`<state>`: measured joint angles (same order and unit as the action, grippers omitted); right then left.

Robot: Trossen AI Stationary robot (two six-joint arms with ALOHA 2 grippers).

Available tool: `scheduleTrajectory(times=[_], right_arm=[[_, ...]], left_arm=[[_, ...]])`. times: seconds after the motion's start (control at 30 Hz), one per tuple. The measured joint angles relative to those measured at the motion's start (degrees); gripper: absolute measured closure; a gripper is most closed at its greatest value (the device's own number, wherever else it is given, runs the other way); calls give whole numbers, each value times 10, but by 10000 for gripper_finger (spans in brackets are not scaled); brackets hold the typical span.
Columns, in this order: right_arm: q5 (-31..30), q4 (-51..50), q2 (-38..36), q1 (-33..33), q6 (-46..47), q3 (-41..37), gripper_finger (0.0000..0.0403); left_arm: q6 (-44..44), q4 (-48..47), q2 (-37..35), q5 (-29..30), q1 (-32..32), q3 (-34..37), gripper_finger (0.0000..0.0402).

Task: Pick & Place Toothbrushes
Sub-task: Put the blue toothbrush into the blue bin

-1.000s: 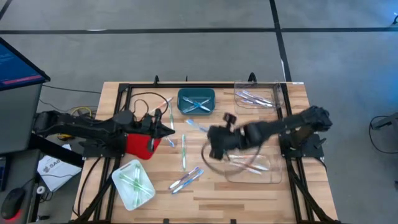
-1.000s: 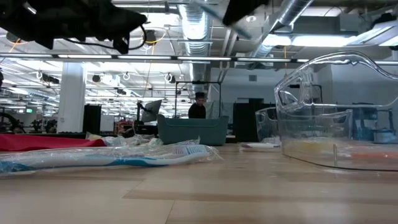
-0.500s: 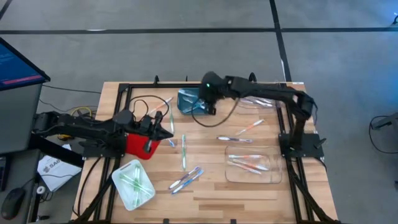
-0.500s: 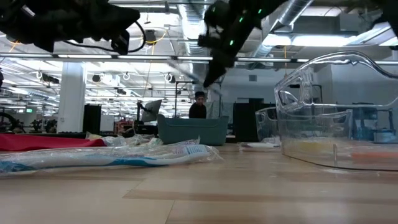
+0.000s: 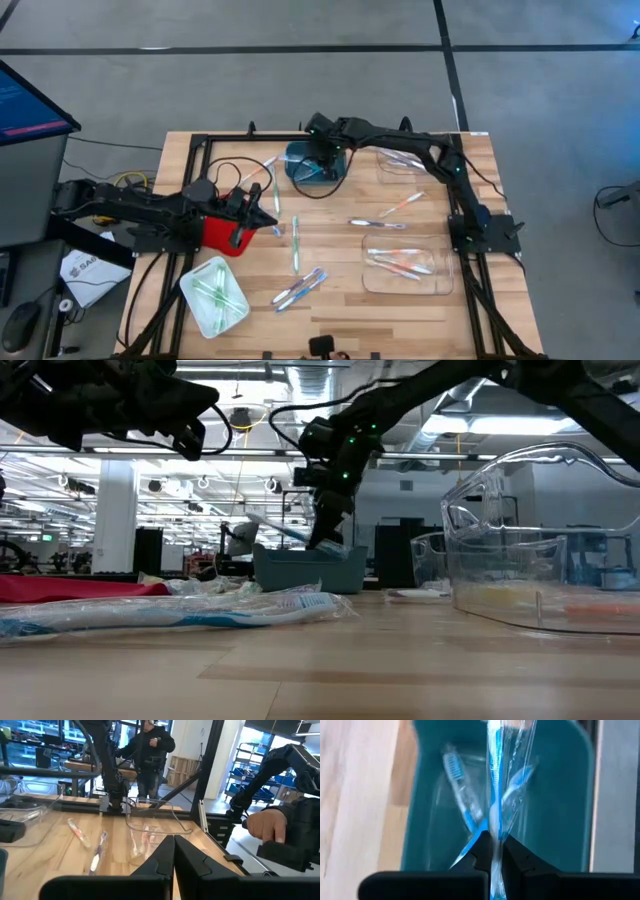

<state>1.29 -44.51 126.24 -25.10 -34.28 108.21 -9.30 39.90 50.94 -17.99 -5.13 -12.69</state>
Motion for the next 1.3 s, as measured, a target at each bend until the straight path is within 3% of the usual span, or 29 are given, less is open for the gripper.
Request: scheduleTrajectory(times=[0.3, 0.83, 1.3], right_arm=[[-35, -23, -9, -6, 120, 21, 393], [-43, -54, -14, 35, 362, 20, 393], [-58, -99, -12, 10, 388, 1, 393]], left_arm=[[0, -4, 0, -5, 0, 3, 400], [-2, 14, 0, -5, 0, 20, 400], [-6, 17, 0, -5, 16, 20, 400]])
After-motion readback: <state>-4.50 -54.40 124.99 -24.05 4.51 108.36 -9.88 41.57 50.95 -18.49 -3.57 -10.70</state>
